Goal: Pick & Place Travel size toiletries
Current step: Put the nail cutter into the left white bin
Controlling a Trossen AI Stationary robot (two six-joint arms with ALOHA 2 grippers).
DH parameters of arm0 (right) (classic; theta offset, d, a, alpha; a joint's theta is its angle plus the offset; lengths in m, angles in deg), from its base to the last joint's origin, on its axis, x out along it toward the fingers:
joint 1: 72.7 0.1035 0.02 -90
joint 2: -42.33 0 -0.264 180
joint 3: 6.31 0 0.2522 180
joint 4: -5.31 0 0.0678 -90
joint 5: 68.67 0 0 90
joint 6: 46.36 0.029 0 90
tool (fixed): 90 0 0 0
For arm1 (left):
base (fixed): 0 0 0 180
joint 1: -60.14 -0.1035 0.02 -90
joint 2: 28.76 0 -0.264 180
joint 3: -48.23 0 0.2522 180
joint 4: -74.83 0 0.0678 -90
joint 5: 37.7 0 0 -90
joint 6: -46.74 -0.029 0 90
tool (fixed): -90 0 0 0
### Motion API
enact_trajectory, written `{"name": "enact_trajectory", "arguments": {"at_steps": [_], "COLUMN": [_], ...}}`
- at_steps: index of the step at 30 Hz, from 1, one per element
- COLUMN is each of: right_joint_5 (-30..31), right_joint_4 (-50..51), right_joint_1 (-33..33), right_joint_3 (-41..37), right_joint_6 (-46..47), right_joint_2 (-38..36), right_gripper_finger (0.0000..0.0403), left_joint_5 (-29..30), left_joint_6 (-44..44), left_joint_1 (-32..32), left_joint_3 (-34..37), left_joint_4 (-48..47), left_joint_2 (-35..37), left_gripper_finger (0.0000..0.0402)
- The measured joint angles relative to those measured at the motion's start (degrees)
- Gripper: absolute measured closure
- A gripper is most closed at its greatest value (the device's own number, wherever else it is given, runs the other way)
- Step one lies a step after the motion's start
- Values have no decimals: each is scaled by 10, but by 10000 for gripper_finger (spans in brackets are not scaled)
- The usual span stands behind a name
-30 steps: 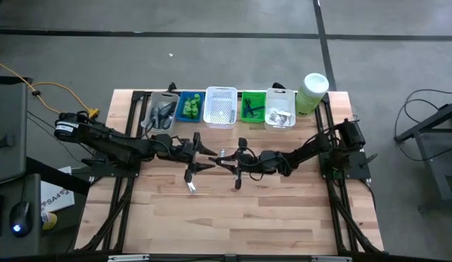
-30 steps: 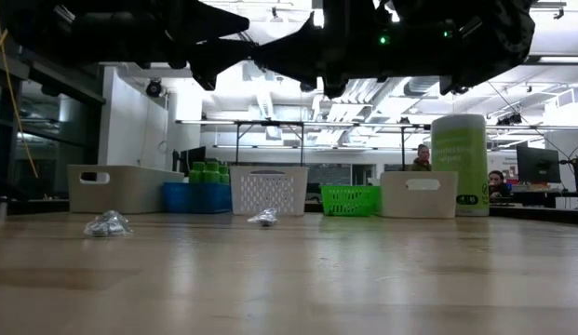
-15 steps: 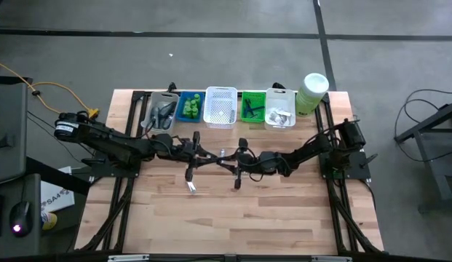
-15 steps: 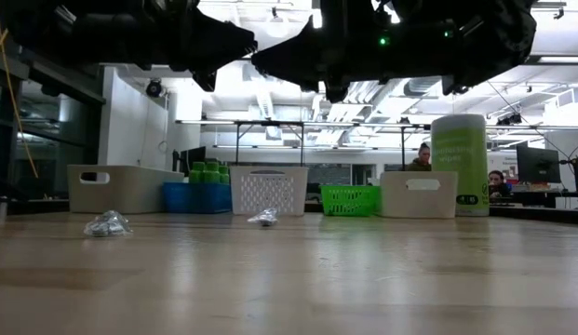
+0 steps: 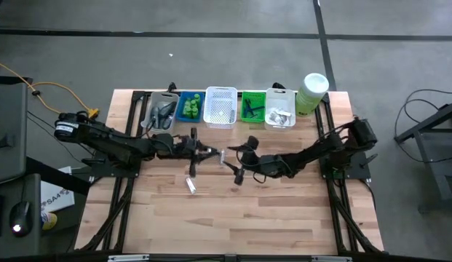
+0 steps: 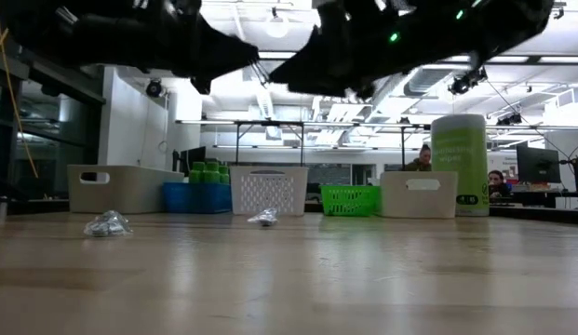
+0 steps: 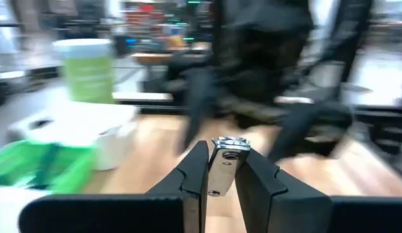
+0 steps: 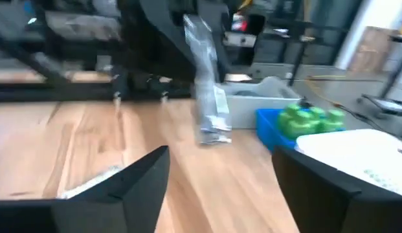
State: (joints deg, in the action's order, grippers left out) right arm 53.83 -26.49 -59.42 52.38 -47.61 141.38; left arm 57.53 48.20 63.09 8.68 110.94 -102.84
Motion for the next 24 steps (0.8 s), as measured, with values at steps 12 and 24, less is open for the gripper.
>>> {"name": "enact_trajectory", "arguments": {"at_steps": [12,24], "right_joint_5": [98,93], "right_joint_4": [192,242], "right_joint_1": [25,26], "right_joint_3": [1,1], "right_joint_6": [88,114], "right_joint_2": [-103,-113], "right_gripper_finger": [118,124], "left_joint_5": [48,43], "left_joint_6": [23,107], "left_joint_1": [-177,-279], "left_joint_3": [-115,-260], "left_joint_4": [-177,-370], "left_joint_2": [-65,-173], "left_gripper_finger": [352,316]}}
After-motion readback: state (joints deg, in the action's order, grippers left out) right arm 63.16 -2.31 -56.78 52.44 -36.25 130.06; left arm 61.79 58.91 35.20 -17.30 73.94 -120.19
